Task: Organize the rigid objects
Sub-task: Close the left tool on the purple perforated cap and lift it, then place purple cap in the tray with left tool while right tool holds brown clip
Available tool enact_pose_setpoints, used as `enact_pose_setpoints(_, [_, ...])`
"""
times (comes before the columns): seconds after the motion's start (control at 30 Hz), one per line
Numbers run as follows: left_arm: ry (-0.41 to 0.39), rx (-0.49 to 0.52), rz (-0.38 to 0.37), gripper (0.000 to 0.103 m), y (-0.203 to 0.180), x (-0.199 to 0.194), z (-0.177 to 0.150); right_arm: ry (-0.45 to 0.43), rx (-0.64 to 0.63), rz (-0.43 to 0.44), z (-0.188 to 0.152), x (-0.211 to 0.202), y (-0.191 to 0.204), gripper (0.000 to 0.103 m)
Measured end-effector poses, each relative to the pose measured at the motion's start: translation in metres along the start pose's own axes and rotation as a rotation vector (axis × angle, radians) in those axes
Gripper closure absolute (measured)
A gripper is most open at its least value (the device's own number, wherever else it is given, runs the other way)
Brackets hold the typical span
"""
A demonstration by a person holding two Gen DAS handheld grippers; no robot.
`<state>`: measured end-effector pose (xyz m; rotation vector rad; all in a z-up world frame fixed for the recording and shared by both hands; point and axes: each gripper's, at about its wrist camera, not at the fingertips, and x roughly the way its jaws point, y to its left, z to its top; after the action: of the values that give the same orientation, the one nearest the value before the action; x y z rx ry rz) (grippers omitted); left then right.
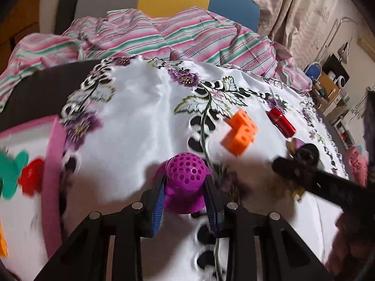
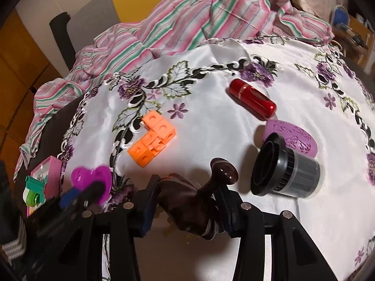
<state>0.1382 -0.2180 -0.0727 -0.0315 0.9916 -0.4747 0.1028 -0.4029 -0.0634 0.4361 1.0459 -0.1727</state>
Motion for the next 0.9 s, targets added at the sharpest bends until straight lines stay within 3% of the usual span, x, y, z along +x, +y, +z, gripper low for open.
enact_pose_setpoints(0.17, [-0.004, -0.040, -0.039, 0.072, 0.012, -0.021, -0.021, -0.018, -0.075, -0.013, -0.003, -0.001, 0.014, 0.056])
enact_pose_setpoints(0.4, [-0.032, -0.087, -0.092, 0.072, 0.031, -0.055, -0.043, -0.011, -0.106, 0.051, -0.009, -0.002, 0.021, 0.056])
enact_pose_setpoints(0.57, [-0.076, -0.100, -0.110, 0.072, 0.041, -0.084, -0.055, -0.027, -0.163, 0.020, -0.013, -0.003, 0.031, 0.056])
enact_pose_setpoints(0.9, [-0.154, -0.202, -0.049, 0.072, 0.095, -0.126, -0.071, -0.041, -0.193, 0.055, -0.020, -0.007, 0.044, 0.056])
